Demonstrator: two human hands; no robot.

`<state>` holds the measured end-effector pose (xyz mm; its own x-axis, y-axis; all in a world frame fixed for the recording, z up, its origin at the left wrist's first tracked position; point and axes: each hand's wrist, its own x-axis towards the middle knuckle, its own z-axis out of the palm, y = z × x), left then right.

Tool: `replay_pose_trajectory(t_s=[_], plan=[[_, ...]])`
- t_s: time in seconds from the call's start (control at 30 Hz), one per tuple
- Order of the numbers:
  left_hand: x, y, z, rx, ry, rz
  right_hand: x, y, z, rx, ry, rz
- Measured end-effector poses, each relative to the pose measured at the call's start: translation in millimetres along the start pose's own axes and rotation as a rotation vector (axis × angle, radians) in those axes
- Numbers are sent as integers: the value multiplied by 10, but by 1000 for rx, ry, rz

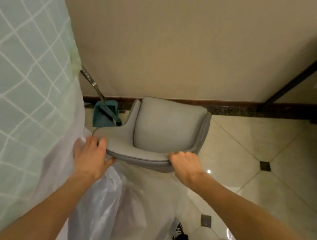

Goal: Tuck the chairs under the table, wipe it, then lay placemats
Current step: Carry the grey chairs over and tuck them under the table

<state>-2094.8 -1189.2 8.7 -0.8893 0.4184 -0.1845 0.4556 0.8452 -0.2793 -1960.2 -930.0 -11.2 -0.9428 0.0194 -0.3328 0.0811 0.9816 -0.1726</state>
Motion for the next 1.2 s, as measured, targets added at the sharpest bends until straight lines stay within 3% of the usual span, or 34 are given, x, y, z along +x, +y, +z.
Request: replay_pose_trajectory(t_s=[0.27,0.5,0.7,1.03,1.2], plan=[[-79,1244,-374,-56,-260,476,-689,1167,12,-56,4,183],[-500,1837,-440,11,-145,763,-1416,1466,152,-44,37,259],[-475,2041,-456,41,-54,849,-1907,1472,360,15,55,364],[-182,2840,-866,-109,-111,990,-2372,1881,438,40,-12,610],[26,2837,-935,-84,-97,1028,-2275,1809,397,73,-9,649]])
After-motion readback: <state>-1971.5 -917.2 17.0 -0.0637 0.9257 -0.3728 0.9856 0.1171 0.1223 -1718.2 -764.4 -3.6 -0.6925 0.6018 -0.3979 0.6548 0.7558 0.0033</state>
